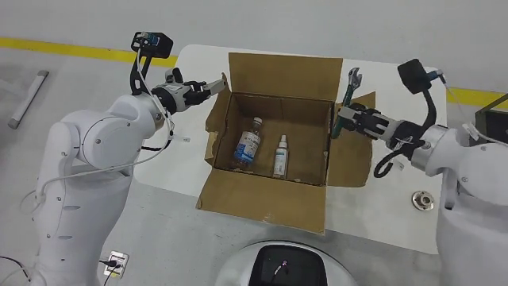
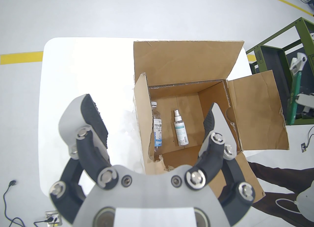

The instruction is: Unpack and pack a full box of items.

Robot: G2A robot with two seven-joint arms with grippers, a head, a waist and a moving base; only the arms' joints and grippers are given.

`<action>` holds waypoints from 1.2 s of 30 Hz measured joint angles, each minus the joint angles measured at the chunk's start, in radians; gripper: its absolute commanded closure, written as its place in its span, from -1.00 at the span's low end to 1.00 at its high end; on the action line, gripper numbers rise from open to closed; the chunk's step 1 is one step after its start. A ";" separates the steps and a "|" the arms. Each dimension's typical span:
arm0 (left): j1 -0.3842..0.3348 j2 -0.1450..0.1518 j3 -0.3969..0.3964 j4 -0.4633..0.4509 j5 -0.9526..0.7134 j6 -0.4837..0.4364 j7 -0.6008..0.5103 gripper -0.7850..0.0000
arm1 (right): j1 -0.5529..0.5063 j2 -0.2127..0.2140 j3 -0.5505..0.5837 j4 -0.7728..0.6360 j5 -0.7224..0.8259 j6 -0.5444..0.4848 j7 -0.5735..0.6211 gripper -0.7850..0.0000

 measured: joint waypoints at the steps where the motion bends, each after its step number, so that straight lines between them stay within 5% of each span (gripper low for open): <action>1: 0.000 0.000 0.000 0.000 0.000 0.000 0.000 -1.00 | 0.018 0.002 -0.060 0.031 -0.032 0.002 -0.002 1.00; 13: 0.000 0.000 0.000 0.000 0.000 0.000 0.000 -1.00 | 0.194 -0.024 -0.541 0.449 -0.272 0.040 -0.040 1.00; 27: 0.000 0.000 0.000 0.000 0.000 0.000 0.000 -1.00 | 0.285 -0.049 -0.647 0.704 -0.366 0.023 -0.023 1.00; 36: 0.000 0.000 0.000 0.000 0.000 0.000 0.000 -1.00 | 0.352 -0.104 -0.741 0.852 -0.301 0.051 -0.051 1.00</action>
